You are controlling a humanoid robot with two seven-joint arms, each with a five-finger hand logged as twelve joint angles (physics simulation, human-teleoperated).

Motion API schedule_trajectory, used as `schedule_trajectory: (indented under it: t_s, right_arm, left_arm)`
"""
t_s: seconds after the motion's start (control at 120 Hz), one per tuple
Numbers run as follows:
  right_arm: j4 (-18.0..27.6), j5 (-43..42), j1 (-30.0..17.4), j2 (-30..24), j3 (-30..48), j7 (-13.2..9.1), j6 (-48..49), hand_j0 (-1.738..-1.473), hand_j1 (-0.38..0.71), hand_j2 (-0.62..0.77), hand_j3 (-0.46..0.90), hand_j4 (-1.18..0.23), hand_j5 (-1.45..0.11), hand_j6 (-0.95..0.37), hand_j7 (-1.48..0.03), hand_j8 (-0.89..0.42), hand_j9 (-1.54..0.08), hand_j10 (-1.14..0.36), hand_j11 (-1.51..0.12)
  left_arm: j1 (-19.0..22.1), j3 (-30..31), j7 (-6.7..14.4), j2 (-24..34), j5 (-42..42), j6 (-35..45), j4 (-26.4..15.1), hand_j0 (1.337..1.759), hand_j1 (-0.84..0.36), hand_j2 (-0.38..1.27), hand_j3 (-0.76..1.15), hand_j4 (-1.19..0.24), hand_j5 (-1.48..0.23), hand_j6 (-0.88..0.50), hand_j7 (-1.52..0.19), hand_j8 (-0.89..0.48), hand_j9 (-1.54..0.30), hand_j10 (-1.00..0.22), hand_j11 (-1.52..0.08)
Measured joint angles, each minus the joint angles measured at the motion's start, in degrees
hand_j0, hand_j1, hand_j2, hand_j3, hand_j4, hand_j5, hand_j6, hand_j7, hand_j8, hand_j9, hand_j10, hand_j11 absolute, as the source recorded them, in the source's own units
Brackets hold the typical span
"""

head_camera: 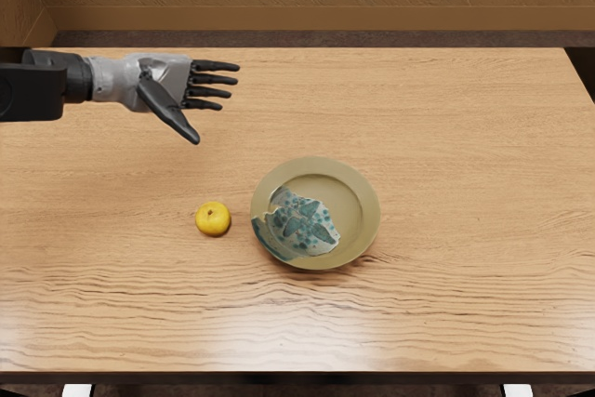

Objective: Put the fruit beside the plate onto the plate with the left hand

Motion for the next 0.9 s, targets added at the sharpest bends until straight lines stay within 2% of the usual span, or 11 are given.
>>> schedule_trajectory:
  t_s: [0.325,0.567,0.7,0.9]
  right_arm:
    - [-0.1,0.0,0.0,0.0,0.0,-0.1,0.0,-1.658,-0.32,0.00,0.00,-0.02,-0.03,-0.02,-0.03,-0.02,-0.03,-0.02,-0.03]
    - [-0.1,0.0,0.0,0.0,0.0,-0.1,0.0,-1.658,-0.32,0.00,0.00,-0.02,-0.03,-0.02,-0.03,-0.02,-0.03,-0.02,-0.03]
    - [-0.1,0.0,0.0,0.0,0.0,-0.1,0.0,-1.658,-0.32,0.00,0.00,-0.02,-0.03,-0.02,-0.03,-0.02,-0.03,-0.02,-0.03]
    - [-0.1,0.0,0.0,0.0,0.0,-0.1,0.0,-1.658,-0.32,0.00,0.00,-0.02,-0.03,-0.02,-0.03,-0.02,-0.03,-0.02,-0.03]
  left_arm:
    - [-0.9,0.3,0.1,0.0,2.3,0.0,-0.4,1.658,0.35,0.00,0.00,0.00,0.00,0.00,0.00,0.00,0.00,0.00,0.00]
    - [-8.0,0.5,0.2,0.0,16.4,0.0,-0.5,1.658,0.35,0.00,0.00,0.00,0.00,0.00,0.00,0.00,0.00,0.00,0.00]
    - [-8.8,0.6,0.8,-0.3,23.1,0.0,-0.3,1.658,0.35,0.00,0.00,0.00,0.00,0.00,0.00,0.00,0.00,0.00,0.00]
    - [-9.2,0.9,3.3,-0.1,29.0,0.0,-0.5,1.658,0.35,0.00,0.00,0.00,0.00,0.00,0.00,0.00,0.00,0.00,0.00]
